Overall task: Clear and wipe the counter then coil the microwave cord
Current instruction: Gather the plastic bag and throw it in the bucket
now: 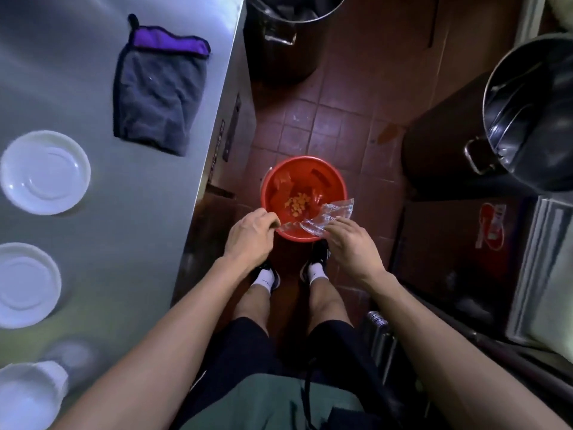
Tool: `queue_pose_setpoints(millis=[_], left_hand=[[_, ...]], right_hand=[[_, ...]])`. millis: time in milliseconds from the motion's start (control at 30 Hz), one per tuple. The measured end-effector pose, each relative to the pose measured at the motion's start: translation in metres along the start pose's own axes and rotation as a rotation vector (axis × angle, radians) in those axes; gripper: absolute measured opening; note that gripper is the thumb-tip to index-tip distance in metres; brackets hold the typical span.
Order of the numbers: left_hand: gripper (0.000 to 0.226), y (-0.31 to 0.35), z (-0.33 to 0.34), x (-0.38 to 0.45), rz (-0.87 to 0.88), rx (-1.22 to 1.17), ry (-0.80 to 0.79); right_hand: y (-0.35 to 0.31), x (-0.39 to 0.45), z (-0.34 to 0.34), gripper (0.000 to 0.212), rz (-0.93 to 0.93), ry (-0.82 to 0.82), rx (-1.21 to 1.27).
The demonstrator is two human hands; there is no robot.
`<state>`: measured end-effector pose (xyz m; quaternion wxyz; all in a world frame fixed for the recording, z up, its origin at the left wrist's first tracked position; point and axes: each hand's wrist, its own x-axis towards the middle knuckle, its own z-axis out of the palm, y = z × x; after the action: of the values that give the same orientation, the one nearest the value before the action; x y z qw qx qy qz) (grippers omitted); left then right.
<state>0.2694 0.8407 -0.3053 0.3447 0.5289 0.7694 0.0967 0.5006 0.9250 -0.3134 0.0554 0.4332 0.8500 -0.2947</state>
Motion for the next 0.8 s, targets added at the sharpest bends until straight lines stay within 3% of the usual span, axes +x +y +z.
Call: queue_pose_setpoints(millis=[467,667,800], left_hand=[[0.015,-0.034,0.123,0.120,-0.237,-0.110,-0.054],[0.014,-0.064,0.155,0.146,-0.336,-0.121,-0.054],[0.016,-0.077,0.176,0.154,-0.311,-0.138,-0.068]], right_hand=[[0.113,0.130,0.089,0.031,-0.160,-0.335,-0.150],[0.130,0.165,0.130,0.036,-0.223,-0.411,-0.267],[0.139,0.183,0.156,0.041,-0.234,-0.416,-0.317]])
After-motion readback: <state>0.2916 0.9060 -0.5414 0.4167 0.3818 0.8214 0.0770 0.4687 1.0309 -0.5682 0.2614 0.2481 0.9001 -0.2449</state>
